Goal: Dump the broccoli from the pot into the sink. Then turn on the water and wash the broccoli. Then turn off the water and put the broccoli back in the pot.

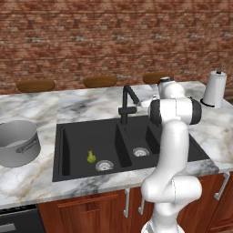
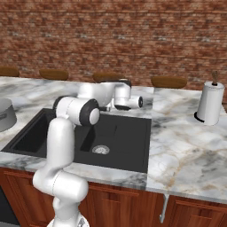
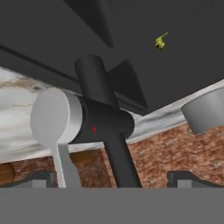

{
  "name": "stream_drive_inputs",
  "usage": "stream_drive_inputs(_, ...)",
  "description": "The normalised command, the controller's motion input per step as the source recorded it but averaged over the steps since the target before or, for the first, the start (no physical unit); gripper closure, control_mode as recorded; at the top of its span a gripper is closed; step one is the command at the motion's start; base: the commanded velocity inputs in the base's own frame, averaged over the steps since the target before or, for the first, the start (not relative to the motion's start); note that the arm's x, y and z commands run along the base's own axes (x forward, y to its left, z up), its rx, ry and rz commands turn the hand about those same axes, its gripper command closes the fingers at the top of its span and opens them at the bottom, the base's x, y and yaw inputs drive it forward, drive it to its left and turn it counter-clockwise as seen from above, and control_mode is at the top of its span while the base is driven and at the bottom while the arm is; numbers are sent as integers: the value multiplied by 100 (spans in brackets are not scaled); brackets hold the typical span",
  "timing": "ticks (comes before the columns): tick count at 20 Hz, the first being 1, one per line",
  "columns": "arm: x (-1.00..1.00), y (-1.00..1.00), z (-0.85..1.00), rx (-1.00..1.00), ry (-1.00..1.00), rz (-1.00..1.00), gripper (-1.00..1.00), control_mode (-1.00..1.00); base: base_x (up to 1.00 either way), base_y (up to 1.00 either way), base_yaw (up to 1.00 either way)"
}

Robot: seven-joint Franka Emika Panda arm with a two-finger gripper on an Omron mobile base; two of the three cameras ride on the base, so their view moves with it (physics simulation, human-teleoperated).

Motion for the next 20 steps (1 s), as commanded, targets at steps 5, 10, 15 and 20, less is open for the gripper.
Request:
stream_drive_inputs(5,22,0,-28,0,2,0,-100,-100,0,0,0)
stream_drive_inputs(10,25,0,-1,1,3,0,-100,-100,0,0,0)
stream_drive_inputs(15,27,0,0,3,6,0,-100,-100,0,0,0)
stream_drive_inputs(20,22,0,-18,0,9,0,-100,-100,0,0,0)
